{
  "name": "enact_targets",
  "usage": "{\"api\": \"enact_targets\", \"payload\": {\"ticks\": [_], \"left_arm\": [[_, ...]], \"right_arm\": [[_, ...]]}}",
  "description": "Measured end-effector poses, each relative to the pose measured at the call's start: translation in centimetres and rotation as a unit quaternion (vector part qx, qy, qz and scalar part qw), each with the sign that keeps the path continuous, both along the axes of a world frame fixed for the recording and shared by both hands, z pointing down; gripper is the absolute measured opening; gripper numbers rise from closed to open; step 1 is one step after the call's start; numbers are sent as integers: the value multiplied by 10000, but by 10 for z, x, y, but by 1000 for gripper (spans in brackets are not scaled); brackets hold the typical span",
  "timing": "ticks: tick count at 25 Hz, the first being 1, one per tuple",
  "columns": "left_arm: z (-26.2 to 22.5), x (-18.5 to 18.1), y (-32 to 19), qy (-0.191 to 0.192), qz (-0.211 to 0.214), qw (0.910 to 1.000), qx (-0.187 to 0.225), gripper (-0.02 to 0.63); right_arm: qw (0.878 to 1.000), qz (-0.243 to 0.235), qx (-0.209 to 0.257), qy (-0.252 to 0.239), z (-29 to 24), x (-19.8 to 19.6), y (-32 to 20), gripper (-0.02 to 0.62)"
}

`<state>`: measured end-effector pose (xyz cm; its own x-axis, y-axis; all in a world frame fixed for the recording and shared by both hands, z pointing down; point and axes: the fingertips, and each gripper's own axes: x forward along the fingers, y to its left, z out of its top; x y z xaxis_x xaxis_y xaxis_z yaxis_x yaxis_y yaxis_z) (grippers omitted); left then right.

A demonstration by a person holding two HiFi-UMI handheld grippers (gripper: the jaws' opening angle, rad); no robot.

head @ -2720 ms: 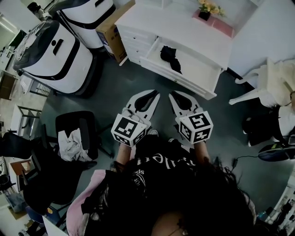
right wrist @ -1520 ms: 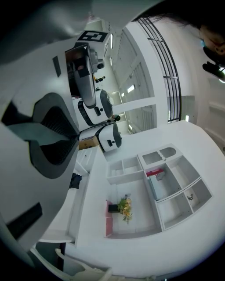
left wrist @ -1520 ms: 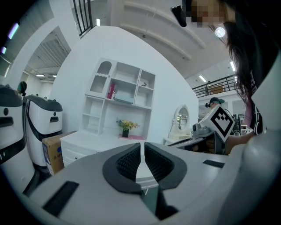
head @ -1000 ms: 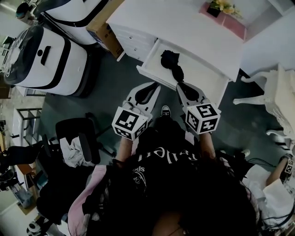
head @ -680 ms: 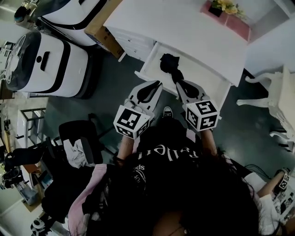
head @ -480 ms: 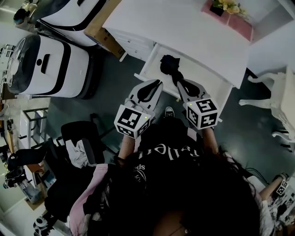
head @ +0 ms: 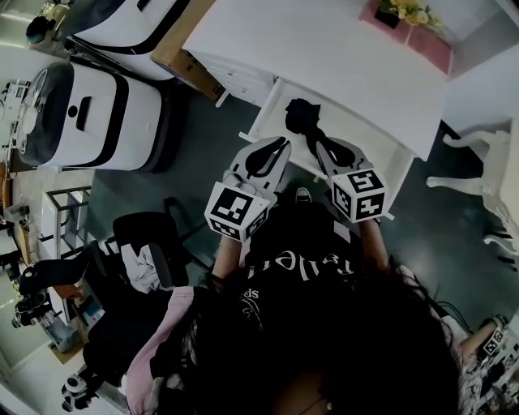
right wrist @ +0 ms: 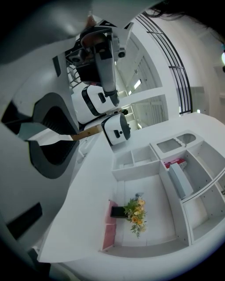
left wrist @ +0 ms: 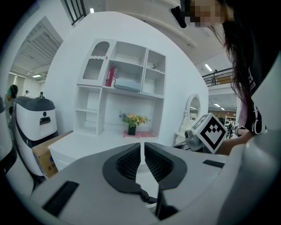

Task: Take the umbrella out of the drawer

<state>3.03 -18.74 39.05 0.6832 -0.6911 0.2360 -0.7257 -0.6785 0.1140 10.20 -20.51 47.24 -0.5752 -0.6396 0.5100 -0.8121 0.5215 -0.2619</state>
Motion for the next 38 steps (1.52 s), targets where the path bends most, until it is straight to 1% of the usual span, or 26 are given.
{"api": "enact_targets", "payload": {"ticks": [3,6,13,18,21,25,27,30,38], "left_arm": [[0,-3,-3,-5,-10,10000,-17,26],[5,-4,-8,-10,70,9999,-104,26],[10,-4,-38,-17,441,9989,-183,26],[13,-4,-66,1,742,9970,-197,26],[15,-5,-77,1,908,9957,-198,26],[16,-13,-89,29,1044,9943,-206,26],[17,-18,-96,51,1079,9940,-196,26],[19,-23,-106,83,1138,9933,-195,26],[29,-33,-120,105,1196,9923,-287,26]], "right_arm": [[10000,30,-51,15,4,-1,-2,67],[9998,115,-152,31,13,-1,-5,66],[9979,405,-482,170,40,-2,-28,67],[9959,442,-681,401,65,-7,-44,67],[9942,484,-856,431,83,-10,-50,67],[9900,546,-1240,398,113,-16,-54,69],[9875,594,-1384,457,128,-17,-57,69],[9838,590,-1561,655,151,-15,-62,69],[9711,346,-2055,1165,215,-10,-69,75]]}}
